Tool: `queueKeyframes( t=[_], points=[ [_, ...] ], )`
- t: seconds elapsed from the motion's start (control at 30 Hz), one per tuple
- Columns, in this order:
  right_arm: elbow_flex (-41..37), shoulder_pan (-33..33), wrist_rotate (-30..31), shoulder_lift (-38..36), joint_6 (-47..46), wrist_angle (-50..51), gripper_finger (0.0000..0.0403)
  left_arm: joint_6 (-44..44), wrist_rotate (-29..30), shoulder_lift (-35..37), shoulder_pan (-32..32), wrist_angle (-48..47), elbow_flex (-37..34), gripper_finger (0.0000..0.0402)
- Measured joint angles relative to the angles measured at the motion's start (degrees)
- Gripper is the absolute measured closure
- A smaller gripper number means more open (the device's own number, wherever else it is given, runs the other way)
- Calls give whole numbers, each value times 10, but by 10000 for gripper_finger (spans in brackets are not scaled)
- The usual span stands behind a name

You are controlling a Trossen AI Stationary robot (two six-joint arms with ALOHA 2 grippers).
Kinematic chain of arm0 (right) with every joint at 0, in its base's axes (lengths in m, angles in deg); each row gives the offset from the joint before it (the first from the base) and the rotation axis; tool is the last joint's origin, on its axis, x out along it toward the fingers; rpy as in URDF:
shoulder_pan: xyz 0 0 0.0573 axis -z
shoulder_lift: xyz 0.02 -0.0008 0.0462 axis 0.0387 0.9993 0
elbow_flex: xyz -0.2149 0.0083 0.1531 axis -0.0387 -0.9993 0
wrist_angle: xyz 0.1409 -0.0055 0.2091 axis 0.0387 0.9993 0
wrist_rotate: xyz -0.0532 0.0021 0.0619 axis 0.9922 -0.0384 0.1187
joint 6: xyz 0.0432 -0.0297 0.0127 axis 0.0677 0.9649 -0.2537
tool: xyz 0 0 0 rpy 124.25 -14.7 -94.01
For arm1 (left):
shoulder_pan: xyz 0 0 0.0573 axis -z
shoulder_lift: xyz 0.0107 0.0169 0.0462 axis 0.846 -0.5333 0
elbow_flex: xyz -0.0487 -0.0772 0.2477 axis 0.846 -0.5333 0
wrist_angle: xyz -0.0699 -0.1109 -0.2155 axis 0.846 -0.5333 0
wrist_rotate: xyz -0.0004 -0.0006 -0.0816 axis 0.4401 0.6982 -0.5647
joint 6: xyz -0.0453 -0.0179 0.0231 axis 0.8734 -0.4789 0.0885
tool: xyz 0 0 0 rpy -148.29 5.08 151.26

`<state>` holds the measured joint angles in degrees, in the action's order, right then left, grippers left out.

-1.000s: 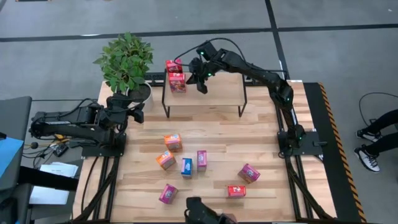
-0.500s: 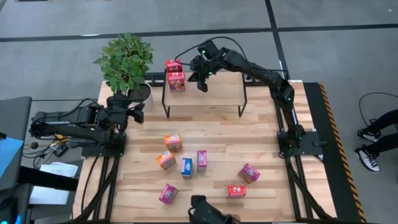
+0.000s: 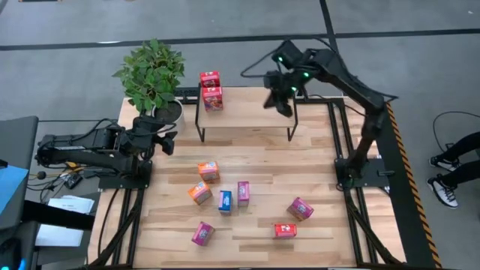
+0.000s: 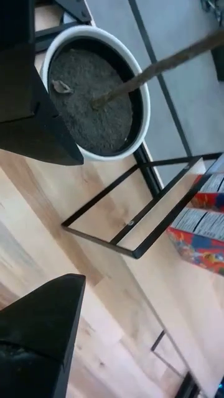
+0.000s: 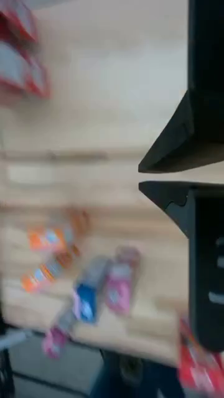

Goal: Stack cereal on shelf
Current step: Put the red cereal box on the shelf aligned with the other red cereal box on the shelf

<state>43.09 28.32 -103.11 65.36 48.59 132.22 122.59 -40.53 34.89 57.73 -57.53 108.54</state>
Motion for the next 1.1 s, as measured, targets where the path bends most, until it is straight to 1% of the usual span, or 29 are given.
queueKeyframes(
  t=[0.07,0.13,0.2,0.27,0.3,0.33,0.4,0.5,0.63,0.73,0.83,0.93,1.1],
  points=[
    [-1,-24,4,-20,-26,50,329,-14,-12,0,0,0,0,111],
    [0,-59,36,-38,-63,86,310,-21,-25,0,0,0,0,111],
    [0,-98,104,-50,-110,121,288,-22,-38,0,0,0,0,111],
    [-3,-143,180,-57,-171,125,262,-25,-48,0,0,0,0,111],
    [-9,-166,205,-63,-209,120,247,-29,-54,0,0,0,0,111],
    [-16,-185,218,-71,-242,122,231,-35,-60,0,0,0,0,111],
    [-32,-226,221,-84,-295,123,200,-46,-71,0,0,0,0,111],
    [-81,-285,243,-101,-378,124,159,-59,-82,0,0,0,0,111],
    [-154,-376,249,-110,-475,122,129,-78,-90,0,0,0,0,111],
    [-203,-449,243,-111,-548,98,119,-90,-104,0,0,0,0,111],
    [-237,-510,234,-101,-613,44,116,-100,-132,0,0,0,0,111],
    [-258,-558,243,-87,-661,-7,116,-117,-146,0,0,0,0,111],
    [-264,-607,242,-42,-702,-41,116,-140,-146,0,0,0,0,111]
  ],
)
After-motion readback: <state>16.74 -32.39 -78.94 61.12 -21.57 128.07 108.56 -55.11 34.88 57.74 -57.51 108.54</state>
